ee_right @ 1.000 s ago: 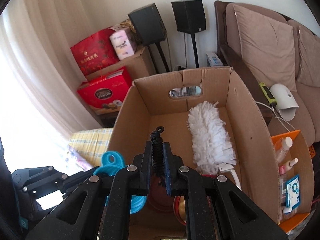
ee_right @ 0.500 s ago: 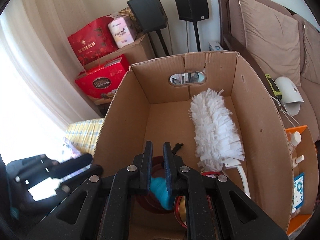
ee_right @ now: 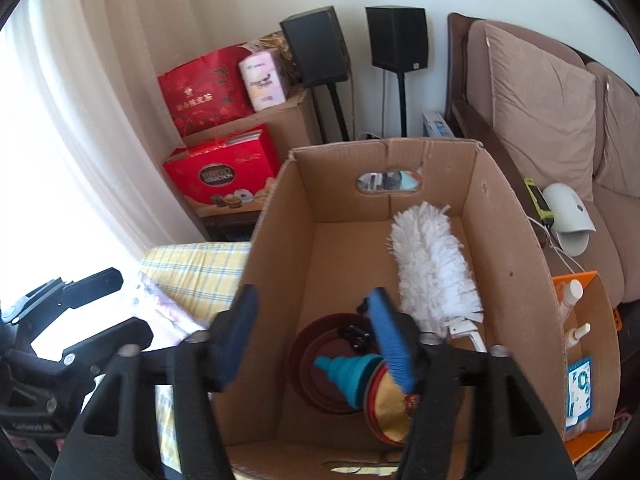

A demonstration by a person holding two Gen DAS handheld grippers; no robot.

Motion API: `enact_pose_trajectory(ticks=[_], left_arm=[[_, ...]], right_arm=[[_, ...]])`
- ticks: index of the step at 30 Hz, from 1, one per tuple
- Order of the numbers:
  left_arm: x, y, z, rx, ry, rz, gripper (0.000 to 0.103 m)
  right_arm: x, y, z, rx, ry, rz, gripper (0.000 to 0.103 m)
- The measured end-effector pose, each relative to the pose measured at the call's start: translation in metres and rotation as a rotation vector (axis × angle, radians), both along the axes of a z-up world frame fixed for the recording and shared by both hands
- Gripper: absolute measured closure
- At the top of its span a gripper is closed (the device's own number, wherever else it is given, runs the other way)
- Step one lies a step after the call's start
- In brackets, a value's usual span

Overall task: Organize objects
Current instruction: 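Move the left tool back to the purple-lidded wet-wipes pack on the table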

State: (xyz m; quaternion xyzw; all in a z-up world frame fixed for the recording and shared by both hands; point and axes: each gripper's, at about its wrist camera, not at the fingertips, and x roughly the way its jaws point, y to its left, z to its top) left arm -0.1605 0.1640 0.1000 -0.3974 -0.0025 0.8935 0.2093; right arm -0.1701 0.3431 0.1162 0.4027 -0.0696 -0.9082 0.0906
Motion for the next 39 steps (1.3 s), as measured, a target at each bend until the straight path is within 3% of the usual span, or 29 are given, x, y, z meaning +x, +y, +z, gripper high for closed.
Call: enact_pose_trajectory(ticks=[9,23,32,39], left_arm=[[0.008,-0.049,-0.007,0.039,-0.056,0.040,0.011],[0.021,-0.141,-0.031,0.041,-0.088,0.177,0.010],[0.023,-0.209,-0.072,0.021,-0.145,0.308,0.010],[0.028,-0.240,-0.121,0.077,-0.277,0.359,0.013]], right_arm=[[0.017,-0.039,0.014,-0.007,0.044,0.073,0.024],[0.031,-0.114,0.001,-0.014,0.045,0.207,0.022],[0.026,-0.152,-0.031,-0.007,-0.001,0.275,0.022],[0.003,-0.177,-0.062,-0.004,-0.062,0.308,0.022]])
